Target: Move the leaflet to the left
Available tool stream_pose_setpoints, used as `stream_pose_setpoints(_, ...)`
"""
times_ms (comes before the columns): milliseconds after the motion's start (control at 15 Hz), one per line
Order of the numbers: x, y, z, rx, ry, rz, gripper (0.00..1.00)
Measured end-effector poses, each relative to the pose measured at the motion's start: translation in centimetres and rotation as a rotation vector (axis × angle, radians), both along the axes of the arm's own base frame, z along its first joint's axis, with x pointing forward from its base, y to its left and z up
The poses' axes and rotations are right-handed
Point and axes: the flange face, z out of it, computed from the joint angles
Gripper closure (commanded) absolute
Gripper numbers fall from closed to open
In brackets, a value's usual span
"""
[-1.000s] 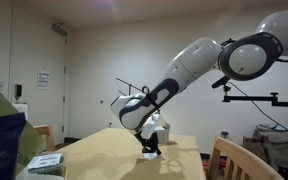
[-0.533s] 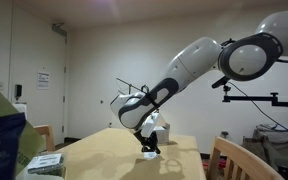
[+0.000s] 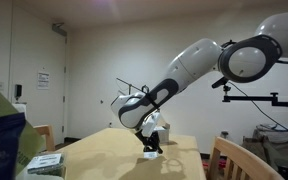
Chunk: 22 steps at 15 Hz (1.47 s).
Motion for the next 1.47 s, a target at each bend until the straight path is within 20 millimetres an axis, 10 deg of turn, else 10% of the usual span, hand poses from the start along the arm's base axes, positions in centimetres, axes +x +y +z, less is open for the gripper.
stream_pose_setpoints(1467,0.4,1.6,-1.0,0.049,0.077,0.124,1.0)
